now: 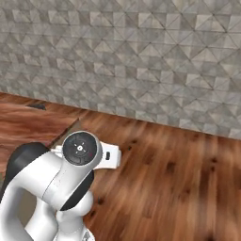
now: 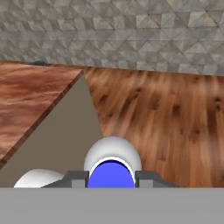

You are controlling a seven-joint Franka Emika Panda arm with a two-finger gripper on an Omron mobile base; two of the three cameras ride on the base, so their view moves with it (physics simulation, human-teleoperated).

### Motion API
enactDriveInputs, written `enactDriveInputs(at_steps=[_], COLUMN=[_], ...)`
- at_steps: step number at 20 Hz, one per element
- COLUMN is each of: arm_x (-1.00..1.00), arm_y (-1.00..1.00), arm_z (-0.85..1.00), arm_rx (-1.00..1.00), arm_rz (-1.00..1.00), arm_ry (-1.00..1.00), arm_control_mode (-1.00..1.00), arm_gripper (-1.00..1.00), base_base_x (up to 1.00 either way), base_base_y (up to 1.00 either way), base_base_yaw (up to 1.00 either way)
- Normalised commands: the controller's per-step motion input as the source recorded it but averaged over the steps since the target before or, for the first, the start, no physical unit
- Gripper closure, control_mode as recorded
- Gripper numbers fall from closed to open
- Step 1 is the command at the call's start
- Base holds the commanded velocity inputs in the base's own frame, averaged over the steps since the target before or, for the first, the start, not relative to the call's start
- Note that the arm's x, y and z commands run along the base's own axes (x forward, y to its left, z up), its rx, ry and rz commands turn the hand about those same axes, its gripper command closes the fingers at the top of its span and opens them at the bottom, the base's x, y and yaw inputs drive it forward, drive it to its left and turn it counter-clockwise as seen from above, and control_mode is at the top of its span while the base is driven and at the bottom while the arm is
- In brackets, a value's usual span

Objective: Move the drinks to the dining counter.

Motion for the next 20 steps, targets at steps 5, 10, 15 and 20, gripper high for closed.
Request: enactDriveInputs(at_steps=[5,10,15,20], arm_x=[0.0,0.0,0.0,0.0], arm_y=[0.0,0.0,0.0,0.0], arm_z=[0.0,0.0,0.0,0.0], arm_rx=[0.0,0.0,0.0,0.0], arm_rz=[0.0,0.0,0.0,0.0], arm_ry=[0.0,0.0,0.0,0.0], arm_control_mode=[1.0,1.0,1.0,1.0], arm_gripper=[1.0,1.0,1.0,1.0], base_base_x=[0.0,0.06,0.15,0.27], base_base_y=[0.0,-0.07,-0.24,-0.25], base_base_yaw=[0.48,0.49,0.49,0.46])
